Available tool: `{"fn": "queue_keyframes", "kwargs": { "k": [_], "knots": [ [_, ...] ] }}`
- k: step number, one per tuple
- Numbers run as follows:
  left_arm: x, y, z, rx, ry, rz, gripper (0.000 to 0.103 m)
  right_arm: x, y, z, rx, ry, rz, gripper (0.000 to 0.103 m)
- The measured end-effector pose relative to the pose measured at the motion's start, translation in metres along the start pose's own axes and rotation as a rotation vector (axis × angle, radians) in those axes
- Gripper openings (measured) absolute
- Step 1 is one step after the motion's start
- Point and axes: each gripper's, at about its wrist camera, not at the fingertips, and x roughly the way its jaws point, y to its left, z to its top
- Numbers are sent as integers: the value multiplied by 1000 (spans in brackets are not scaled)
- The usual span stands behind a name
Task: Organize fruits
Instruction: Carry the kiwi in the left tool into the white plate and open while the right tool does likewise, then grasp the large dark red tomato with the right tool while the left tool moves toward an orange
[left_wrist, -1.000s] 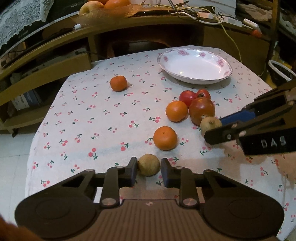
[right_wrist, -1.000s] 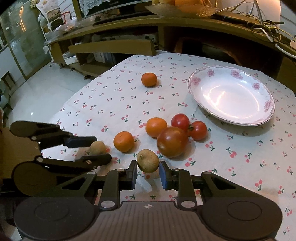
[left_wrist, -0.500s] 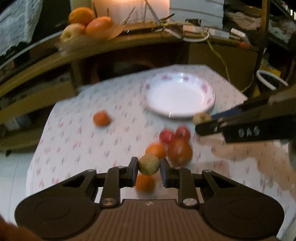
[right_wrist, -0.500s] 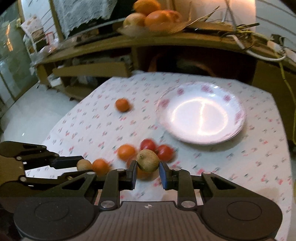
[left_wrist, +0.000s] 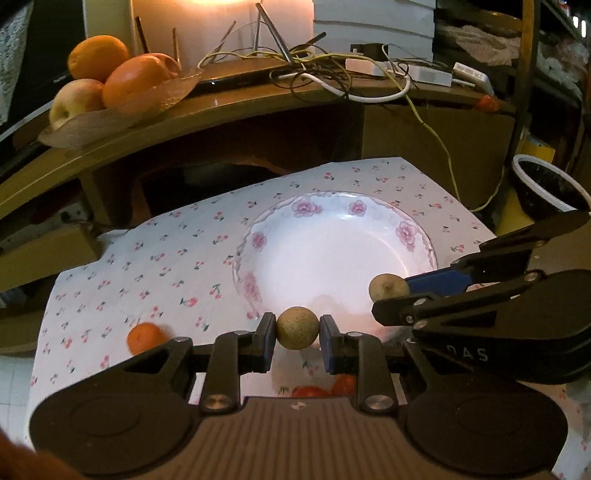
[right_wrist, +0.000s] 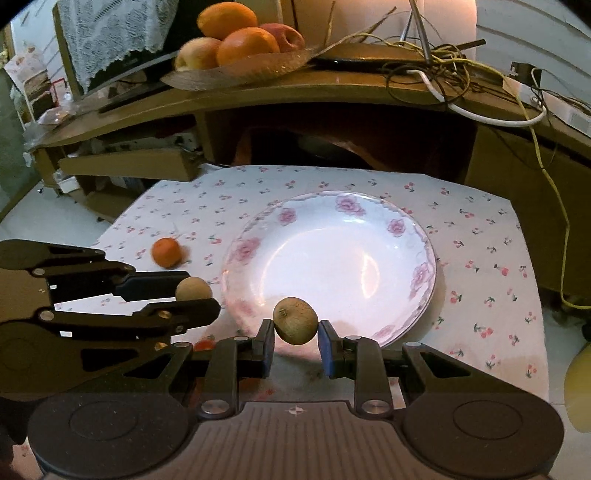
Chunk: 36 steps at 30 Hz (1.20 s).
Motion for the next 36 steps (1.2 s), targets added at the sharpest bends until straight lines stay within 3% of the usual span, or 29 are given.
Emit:
{"fn": "queue_keyframes", "kwargs": {
  "k": [12,36],
  "knots": [
    [29,2,5,1,24,11,31,26,-22,8,40,53,10,28],
    [0,20,1,-40,-17,29,35,9,-29,8,62,-2,-13,34]
  ]
}}
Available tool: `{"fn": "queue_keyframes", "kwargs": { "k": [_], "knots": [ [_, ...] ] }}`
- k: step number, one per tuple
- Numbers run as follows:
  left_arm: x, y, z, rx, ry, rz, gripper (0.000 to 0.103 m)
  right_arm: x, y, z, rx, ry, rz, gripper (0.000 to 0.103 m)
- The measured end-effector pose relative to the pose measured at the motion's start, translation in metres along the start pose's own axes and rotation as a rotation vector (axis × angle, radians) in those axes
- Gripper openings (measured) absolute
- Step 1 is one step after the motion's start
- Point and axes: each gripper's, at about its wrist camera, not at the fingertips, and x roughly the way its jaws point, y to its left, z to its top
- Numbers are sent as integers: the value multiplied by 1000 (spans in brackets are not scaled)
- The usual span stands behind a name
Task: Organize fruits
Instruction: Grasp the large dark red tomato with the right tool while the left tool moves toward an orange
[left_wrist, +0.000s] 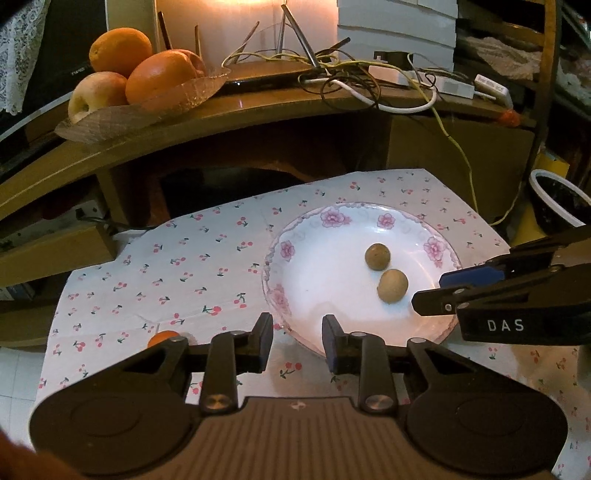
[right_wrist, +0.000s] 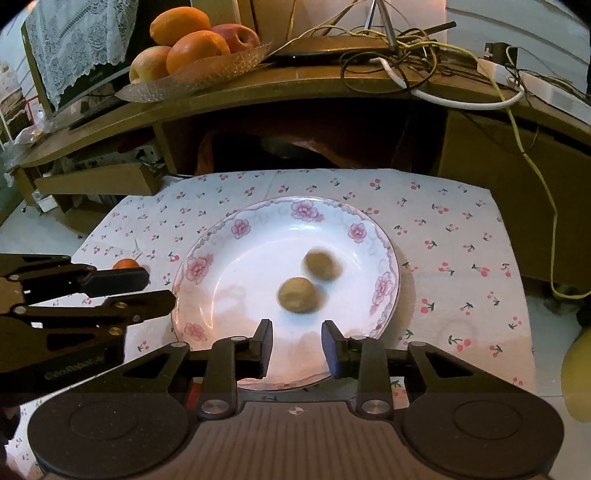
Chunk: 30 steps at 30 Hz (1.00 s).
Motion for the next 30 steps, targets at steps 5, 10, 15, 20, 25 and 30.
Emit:
{"fn": "queue_keyframes", "kwargs": {
  "k": [5,10,15,20,25,30],
  "knots": [
    [-7,4,-3,2,-4,4,35,-3,1,0,-2,-2,3,34],
    [-13,11,-9,-9,1,4,35,-9,6,-3,-9,-7,20,34],
    [-21,10,-16,3,4,4,35,-14,14,-8,-23,-3,38,35],
    [-29,12,-23,2,7,-11,36,-20,20,-13,-18,3,75,37],
    [-38,17,-32,7,19,-21,36,-24,28,-21,-27,23,112,38],
    [-47,25,-48,14,41,-34,38,-28,38,-32,-48,55,161,39]
  ]
}}
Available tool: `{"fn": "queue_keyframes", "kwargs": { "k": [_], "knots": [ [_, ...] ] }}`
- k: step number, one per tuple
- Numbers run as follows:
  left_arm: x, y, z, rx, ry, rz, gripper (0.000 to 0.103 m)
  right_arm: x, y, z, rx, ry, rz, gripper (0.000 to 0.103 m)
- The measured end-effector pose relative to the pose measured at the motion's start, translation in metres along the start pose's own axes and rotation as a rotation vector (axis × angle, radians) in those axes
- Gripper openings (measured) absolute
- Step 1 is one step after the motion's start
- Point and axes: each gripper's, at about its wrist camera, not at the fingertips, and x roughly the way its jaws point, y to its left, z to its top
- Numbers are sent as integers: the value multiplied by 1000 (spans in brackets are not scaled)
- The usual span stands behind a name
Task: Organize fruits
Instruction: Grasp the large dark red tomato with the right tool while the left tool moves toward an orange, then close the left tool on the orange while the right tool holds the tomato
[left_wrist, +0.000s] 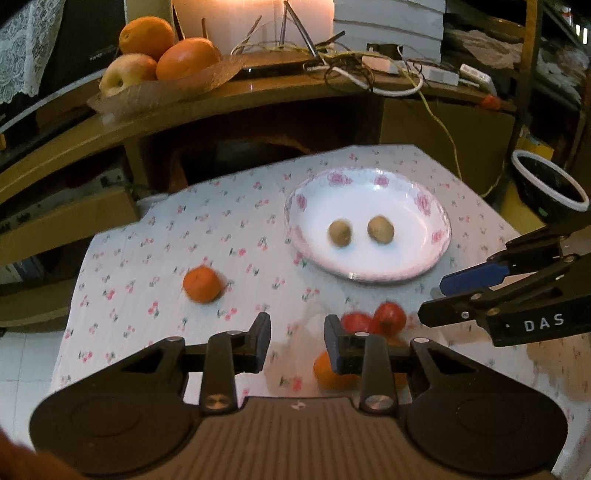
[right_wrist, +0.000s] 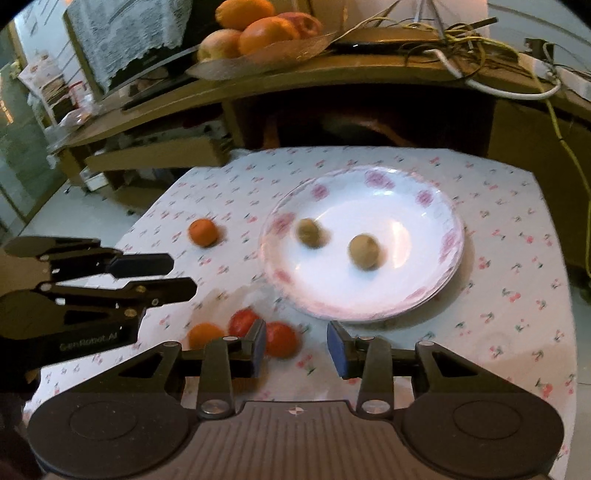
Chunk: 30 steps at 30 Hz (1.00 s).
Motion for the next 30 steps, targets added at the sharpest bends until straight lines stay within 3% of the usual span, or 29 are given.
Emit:
{"fn": "queue_keyframes", "kwargs": {
  "k": [8,10,15,26,28,30],
  "knots": [
    [-7,7,-22,37,52,-48,40,12,23,-12,-60,66,60,40],
    [-10,8,-26,49,55,-53,41,15,29,-11,-71,71,71,47],
    [-10,12,-33,60,74,-71,42,25,39,-13,-89,90,99,50],
    [-8,5,-43,130,110,-132,46,41,54,-19,-124,136,130,49],
    [-7,4,-43,133,116,-141,48,40,52,-19,-116,141,143,40],
    [-6,2,-44,141,124,-152,49,40,53,-19,-115,141,145,40]
  ]
}}
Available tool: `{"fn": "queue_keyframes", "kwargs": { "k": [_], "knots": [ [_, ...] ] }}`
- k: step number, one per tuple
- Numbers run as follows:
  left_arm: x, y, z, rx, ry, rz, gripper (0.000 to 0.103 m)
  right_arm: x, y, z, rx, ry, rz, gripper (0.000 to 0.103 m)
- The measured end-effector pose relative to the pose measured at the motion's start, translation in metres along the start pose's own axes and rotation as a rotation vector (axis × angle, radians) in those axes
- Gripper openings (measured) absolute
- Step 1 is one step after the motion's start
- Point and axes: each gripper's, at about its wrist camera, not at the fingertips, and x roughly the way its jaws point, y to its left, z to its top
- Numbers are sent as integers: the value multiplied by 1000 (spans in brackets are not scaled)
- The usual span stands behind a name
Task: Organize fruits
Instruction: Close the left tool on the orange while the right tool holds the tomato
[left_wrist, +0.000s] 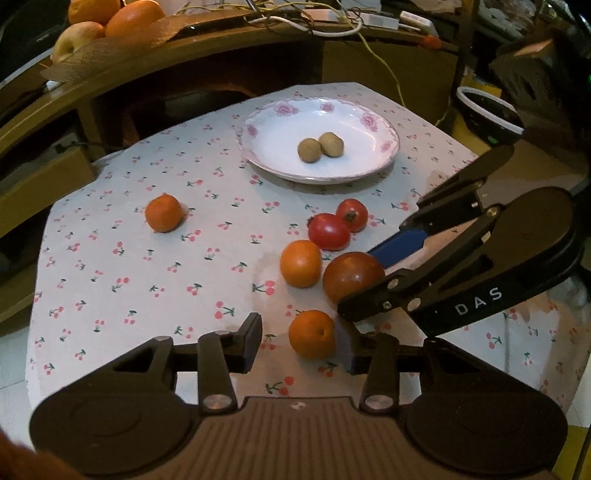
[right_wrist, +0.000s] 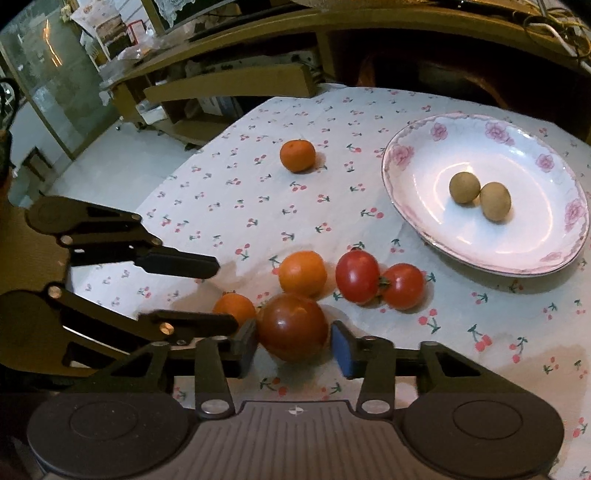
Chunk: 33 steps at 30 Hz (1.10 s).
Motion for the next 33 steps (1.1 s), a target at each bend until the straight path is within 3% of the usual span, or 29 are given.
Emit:
{"fn": "queue_keyframes", "kwargs": {
  "k": [13,20,33],
  "knots": [
    [15,-18,-8,34,37,-31,49,-17,-7,-8,-24,-4,-84,40],
    [17,-28,-6,45,14,-36,46,-22,-11,-15,-27,-8,-124,40],
    [14,-36,-9,79,-4,-5,42,-21,-11,-21,-44,-6,-107,41]
  ]
}}
